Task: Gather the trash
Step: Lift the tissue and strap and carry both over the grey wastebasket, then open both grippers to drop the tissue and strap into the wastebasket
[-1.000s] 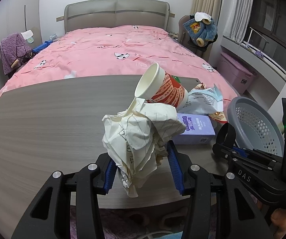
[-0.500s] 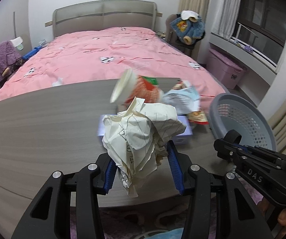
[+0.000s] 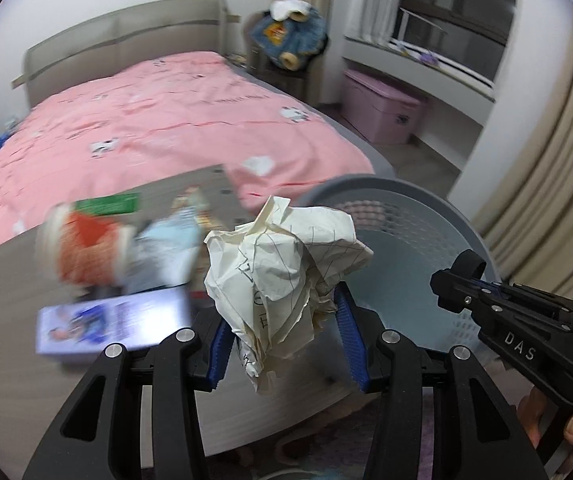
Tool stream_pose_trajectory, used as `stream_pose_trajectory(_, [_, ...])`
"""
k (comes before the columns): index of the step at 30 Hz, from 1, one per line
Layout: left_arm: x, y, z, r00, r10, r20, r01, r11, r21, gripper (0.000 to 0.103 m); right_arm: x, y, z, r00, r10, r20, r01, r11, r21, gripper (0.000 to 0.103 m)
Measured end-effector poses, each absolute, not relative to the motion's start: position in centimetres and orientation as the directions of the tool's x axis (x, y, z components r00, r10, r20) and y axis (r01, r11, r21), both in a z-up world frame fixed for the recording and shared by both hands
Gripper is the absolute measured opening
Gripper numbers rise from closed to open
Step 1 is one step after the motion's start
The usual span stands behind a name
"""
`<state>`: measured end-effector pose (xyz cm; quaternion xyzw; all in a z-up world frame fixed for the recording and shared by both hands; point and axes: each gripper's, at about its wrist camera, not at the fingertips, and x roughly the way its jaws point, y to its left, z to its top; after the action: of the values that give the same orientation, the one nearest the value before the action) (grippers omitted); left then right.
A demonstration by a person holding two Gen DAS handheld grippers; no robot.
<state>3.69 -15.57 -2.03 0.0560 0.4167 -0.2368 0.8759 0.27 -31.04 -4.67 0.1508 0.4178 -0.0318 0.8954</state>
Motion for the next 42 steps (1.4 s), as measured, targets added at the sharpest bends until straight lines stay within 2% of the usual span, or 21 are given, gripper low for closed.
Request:
stream_pose_trajectory(6, [4.8, -20.3, -3.3, 0.481, -0.372, -0.794, 0.512, 0.854, -0.09, 0.046, 0.4, -34.3, -6.2, 0.619, 0.088, -0.781, 0.214, 0.937, 0.275, 0.009])
stream_pose_trajectory(14, [6.0, -22.4, -4.0, 0.459, -0.353, -0.815, 0.513, 0.855, -0.081, 0.048, 1.0, -36.1, -7.0, 0.609, 0.112, -0.785, 0.218, 0.928, 0.301, 0.01])
stream_pose_trajectory(17, [6.3, -22.6, -3.9, 0.464, -0.347, -0.815, 0.509, 0.857, -0.075, 0.051, 1.2, -36.3, -6.9, 0.608, 0.117, -0.785, 0.218, 0.927, 0.307, 0.026])
stream_pose_trajectory(18, [6.4, -22.7, -3.8, 0.464, -0.346, -0.815, 0.508, 0.858, -0.074, 0.052, 1.1, -36.4, -6.8, 0.614, 0.113, -0.781, 0.22, 0.926, 0.306, 0.039])
stream_pose_trajectory(19, [6.4, -22.7, -3.8, 0.464, -0.344, -0.816, 0.507, 0.859, -0.074, 0.053, 1.0, -36.5, -6.7, 0.619, 0.11, -0.778, 0.221, 0.926, 0.306, 0.047])
stream_pose_trajectory(22, [6.5, -22.8, -3.8, 0.469, -0.334, -0.817, 0.506, 0.861, -0.061, 0.059, 1.0, -36.7, -6.6, 0.623, 0.11, -0.775, 0.224, 0.923, 0.312, 0.047])
stream_pose_trajectory(42, [6.0, -21.8, -3.5, 0.488, -0.319, -0.813, 0.481, 0.875, -0.055, 0.061, -0.1, -37.3, -7.3, 0.628, 0.095, -0.772, 0.278, 0.9, 0.337, 0.054])
